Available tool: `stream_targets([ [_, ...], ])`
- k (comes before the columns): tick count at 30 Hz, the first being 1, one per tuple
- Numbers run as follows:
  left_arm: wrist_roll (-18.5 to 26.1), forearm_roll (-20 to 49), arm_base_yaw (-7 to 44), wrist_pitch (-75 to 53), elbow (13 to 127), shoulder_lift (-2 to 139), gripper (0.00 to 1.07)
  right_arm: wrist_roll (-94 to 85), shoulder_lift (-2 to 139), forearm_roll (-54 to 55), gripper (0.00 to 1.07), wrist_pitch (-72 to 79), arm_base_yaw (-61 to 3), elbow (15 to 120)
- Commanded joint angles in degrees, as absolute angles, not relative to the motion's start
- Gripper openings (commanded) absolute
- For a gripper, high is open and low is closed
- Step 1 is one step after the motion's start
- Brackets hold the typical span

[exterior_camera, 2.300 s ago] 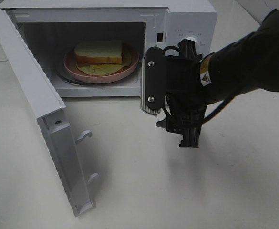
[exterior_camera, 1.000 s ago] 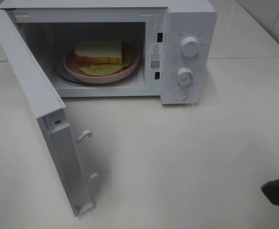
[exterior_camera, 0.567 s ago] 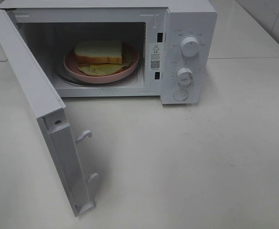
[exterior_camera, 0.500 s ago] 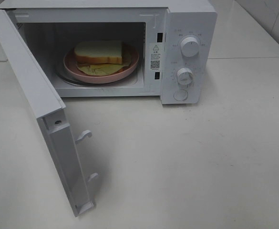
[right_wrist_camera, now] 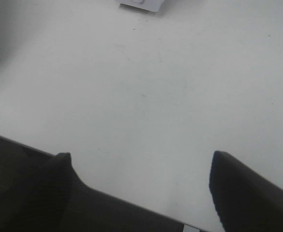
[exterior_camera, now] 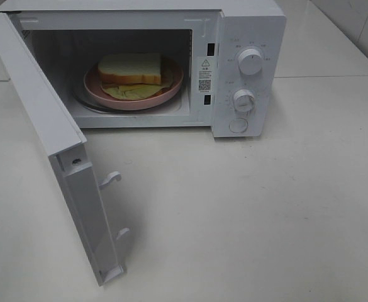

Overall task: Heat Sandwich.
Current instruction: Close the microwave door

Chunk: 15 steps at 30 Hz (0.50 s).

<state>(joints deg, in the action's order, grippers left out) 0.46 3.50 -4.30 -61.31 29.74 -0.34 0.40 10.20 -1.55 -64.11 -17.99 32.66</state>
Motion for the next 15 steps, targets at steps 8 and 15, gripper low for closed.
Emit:
stream_targets([
  [8, 0.57, 3.27, -4.01, -61.36, 29.62, -1.2, 0.96, 0.92, 2.41, -1.43, 0.76, -58.79, -7.62, 29.74],
  [15, 0.57, 3.27, -4.01, -61.36, 29.62, -1.2, 0.96, 0.86, -1.83, -0.8, 0.76, -57.07, -1.6, 28.48],
])
